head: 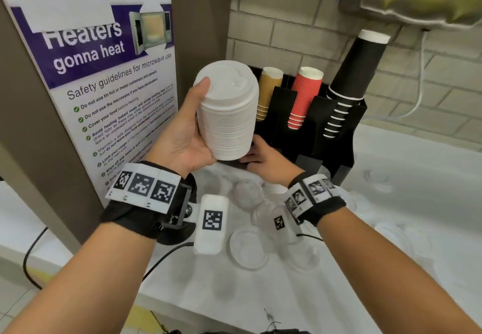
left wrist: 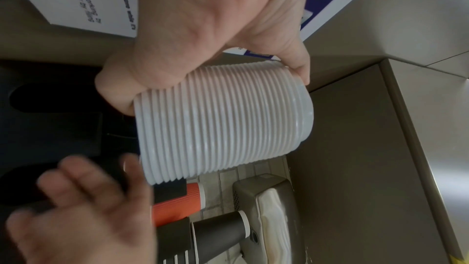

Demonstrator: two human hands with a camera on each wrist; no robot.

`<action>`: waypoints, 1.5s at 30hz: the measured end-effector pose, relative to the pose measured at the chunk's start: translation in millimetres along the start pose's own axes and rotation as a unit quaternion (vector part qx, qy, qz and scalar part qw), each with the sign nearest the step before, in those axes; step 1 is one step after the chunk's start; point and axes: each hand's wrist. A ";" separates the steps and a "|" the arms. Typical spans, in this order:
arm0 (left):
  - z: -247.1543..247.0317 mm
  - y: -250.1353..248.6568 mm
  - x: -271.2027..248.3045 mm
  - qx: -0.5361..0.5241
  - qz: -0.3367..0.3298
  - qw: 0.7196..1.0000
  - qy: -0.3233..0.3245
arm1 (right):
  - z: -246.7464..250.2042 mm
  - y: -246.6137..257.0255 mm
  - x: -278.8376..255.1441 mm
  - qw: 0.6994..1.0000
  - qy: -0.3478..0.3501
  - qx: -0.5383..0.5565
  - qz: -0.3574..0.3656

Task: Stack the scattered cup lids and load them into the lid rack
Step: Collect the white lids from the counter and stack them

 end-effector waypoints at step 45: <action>0.3 -7.9 -10.2 0.802 0.126 0.576 -0.101 | -73.5 2.9 21.5 0.978 0.066 -0.045 -0.191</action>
Point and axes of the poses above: each hand's wrist, its own x-axis towards the middle knuckle, its own z-axis out of the back of the hand, y = z × x, and after that the axes turned 1 degree about -x, right-handed
